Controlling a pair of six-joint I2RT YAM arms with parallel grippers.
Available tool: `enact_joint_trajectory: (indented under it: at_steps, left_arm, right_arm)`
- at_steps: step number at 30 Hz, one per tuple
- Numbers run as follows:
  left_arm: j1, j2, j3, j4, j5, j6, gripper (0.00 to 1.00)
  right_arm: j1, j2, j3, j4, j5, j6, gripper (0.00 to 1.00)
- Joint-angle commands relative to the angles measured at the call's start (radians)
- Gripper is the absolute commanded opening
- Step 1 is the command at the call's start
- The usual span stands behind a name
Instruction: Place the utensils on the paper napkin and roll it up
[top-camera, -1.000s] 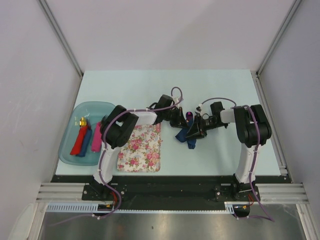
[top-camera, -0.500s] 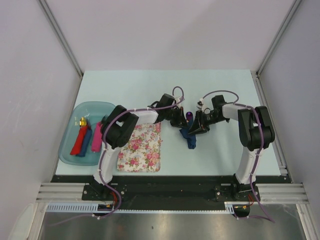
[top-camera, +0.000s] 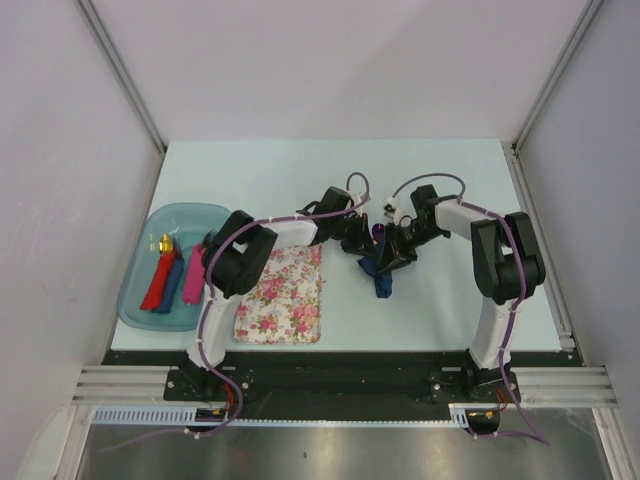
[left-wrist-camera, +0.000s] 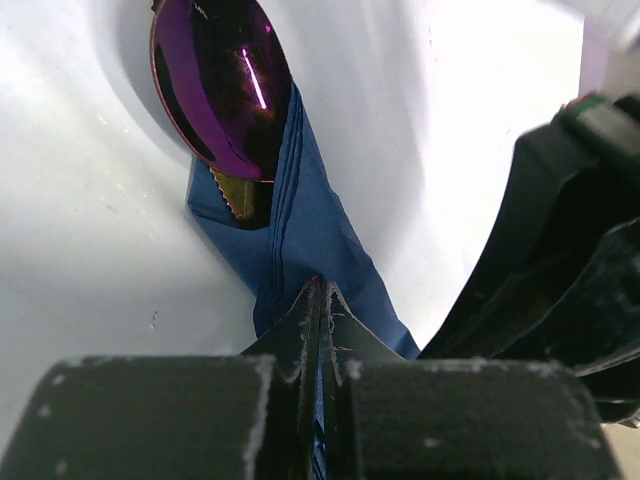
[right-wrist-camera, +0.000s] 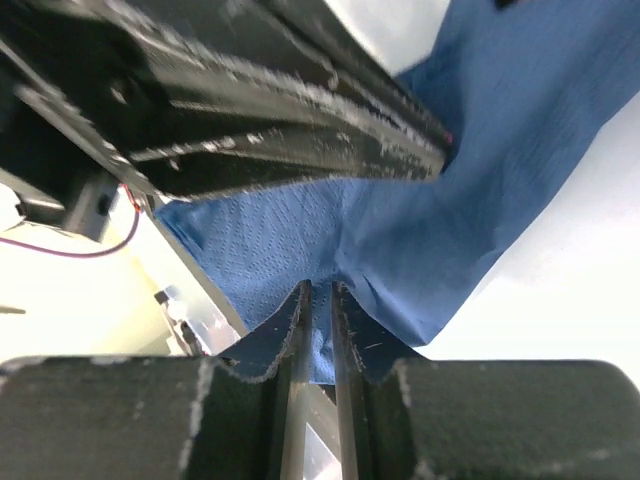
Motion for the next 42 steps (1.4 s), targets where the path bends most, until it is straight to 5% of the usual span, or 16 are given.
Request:
enact_joint_trajectory:
  at_steps: [1,18,32,42]
  left_arm:
    - [-0.012,0.036,0.012,-0.055,-0.066,0.044,0.0]
    - [-0.01,0.024,-0.006,-0.033,-0.05,0.041,0.0]
    - [-0.022,-0.16,-0.229,0.329,0.155,-0.121,0.04]
    - [-0.021,-0.078,-0.282,0.24,0.108,-0.077,0.02]
  right_arm:
    - [0.029,-0.036,-0.036,-0.075,0.028,-0.031,0.17]
    - [-0.048,0.055,-0.188,-0.026,-0.001,-0.021,0.18]
    - [-0.086,0.104,-0.202,0.008,-0.012,-0.005,0.19]
    - [-0.089,0.085,-0.199,0.015,-0.009,-0.002,0.2]
